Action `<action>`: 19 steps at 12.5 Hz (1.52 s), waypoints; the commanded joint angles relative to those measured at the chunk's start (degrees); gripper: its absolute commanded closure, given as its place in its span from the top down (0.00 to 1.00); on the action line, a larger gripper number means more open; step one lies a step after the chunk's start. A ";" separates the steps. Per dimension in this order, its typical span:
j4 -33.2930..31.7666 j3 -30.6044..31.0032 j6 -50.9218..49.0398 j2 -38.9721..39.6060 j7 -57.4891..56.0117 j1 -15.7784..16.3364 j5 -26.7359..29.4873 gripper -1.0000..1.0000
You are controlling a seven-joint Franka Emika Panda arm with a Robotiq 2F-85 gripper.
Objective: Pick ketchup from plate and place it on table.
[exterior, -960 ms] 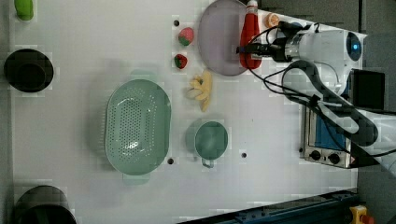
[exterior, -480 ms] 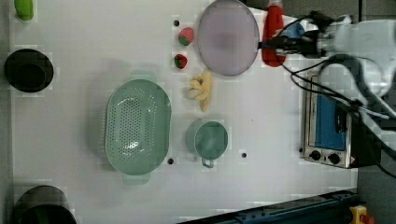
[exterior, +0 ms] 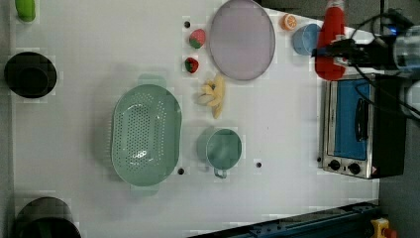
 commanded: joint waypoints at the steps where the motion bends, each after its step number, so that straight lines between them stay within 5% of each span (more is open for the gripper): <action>1: -6.40 -1.84 -3.23 -6.24 5.42 -1.79 -0.06 0.63; 6: -23.30 -4.18 -0.45 -14.86 5.43 -2.39 0.00 0.63; 12: -36.59 -4.39 21.04 -9.83 5.57 -2.32 0.16 0.63; 13: -36.98 -4.24 23.98 -8.00 5.57 -2.25 0.16 0.66; 16: -37.05 -4.01 27.56 -3.91 5.56 -2.30 0.16 1.00; 19: -35.84 -3.78 27.78 -6.54 5.85 -2.08 0.16 1.00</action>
